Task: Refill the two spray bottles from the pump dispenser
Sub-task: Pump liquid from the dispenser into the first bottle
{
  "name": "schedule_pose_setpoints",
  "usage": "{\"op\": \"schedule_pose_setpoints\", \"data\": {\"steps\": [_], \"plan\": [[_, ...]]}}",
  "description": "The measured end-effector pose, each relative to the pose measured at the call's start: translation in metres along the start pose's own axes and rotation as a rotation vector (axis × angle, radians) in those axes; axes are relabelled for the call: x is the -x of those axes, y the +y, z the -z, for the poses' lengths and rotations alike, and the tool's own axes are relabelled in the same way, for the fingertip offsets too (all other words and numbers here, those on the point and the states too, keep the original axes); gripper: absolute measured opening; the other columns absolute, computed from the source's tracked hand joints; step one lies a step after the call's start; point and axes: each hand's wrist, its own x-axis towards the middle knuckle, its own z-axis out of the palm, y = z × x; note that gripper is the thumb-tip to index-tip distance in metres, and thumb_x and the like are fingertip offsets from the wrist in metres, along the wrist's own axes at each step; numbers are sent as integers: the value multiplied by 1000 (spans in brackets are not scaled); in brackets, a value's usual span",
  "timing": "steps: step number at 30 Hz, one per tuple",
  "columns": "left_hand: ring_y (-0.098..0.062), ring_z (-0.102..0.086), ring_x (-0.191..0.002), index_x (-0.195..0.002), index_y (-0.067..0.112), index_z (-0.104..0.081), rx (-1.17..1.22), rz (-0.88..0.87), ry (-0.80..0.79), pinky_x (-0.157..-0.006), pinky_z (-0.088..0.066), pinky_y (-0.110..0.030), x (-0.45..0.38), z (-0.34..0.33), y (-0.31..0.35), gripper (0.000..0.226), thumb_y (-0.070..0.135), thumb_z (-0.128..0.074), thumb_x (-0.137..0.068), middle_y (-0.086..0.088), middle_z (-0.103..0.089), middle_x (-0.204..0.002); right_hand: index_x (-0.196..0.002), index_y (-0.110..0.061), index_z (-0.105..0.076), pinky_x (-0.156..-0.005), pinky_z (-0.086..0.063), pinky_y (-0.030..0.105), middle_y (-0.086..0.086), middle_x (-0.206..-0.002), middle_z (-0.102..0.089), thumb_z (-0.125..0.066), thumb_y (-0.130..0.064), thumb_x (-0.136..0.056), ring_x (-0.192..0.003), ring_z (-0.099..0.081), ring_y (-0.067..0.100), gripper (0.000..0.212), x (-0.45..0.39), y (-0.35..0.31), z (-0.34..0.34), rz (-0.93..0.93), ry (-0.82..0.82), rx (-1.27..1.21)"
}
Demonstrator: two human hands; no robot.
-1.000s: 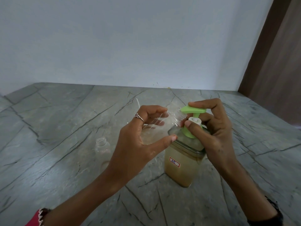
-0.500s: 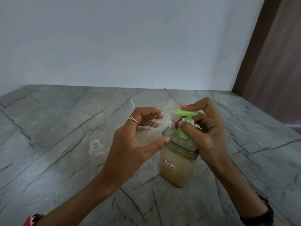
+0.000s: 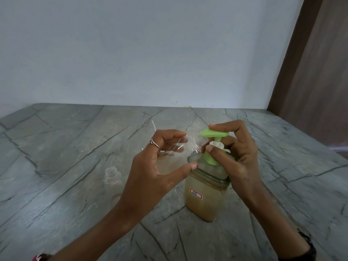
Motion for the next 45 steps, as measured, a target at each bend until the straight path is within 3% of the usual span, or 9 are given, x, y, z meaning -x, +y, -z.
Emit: {"op": "schedule_pose_setpoints", "data": {"steps": [12,15,17,20,27,32,38,42,45], "plan": [[-1,-64,-98,-107,35,-53,-9,-16,0,-79,-49,-10,-1,0,-1,46,38,-72,-65,18,-63,-111,-81,-29,-62,-60,-53,23,1,-74,-71,-65,-10,-71,-67,-70,17,21,-3,3,0,-35,58,-112],[0,-63,-99,-107,33,-53,-7,-6,-5,-80,-47,-9,0,-1,-2,45,36,-72,-66,17,-63,-110,-74,-22,-56,-57,-50,18,-5,-67,-69,-65,0,-69,-63,-68,10,25,-5,3,0,-37,66,-89],[-2,-64,-98,-107,31,-54,3,1,-8,-80,-48,-10,1,-2,-2,46,35,-73,-66,16,-64,-108,-70,-28,-56,-55,-48,15,-10,-67,-67,-67,-10,-67,-62,-66,6,21,-5,2,-1,-22,75,-64],[-4,-64,-97,-107,31,-54,5,3,-9,-81,-49,-13,2,-2,-3,46,35,-73,-66,16,-65,-108,-80,-25,-57,-59,-51,20,-5,-74,-69,-62,-18,-72,-67,-69,12,12,-1,2,-3,-29,82,-64],[-2,-64,-98,-106,37,-53,6,14,1,-82,-50,-15,0,-1,0,45,37,-72,-65,19,-64,-108,-97,-25,-57,-65,-54,24,-5,-80,-71,-59,-1,-79,-71,-69,12,30,3,0,-4,-34,65,-40],[-2,-64,-98,-106,37,-53,14,12,1,-82,-49,-13,1,0,0,45,37,-73,-65,19,-64,-108,-110,-23,-51,-66,-53,23,-1,-75,-72,-58,-2,-79,-72,-69,12,38,4,0,-3,-47,65,-28],[-3,-64,-98,-107,35,-53,17,4,3,-82,-50,-14,0,0,0,45,36,-73,-66,18,-64,-108,-98,-36,-56,-65,-53,20,-7,-83,-72,-59,-14,-79,-74,-70,11,30,2,-1,-3,-1,53,-49],[-2,-64,-97,-106,36,-53,22,7,0,-81,-49,-13,1,-1,0,46,36,-73,-65,18,-65,-108,-90,-21,-55,-61,-52,19,-5,-76,-72,-60,3,-75,-66,-69,10,29,1,0,-3,-32,87,-92],[-2,-64,-97,-106,35,-53,19,8,2,-81,-49,-13,1,-1,0,46,36,-73,-65,18,-64,-108,-79,-29,-57,-58,-52,21,-2,-68,-71,-63,0,-70,-62,-69,12,31,-2,-1,-3,-39,101,-103]]}}
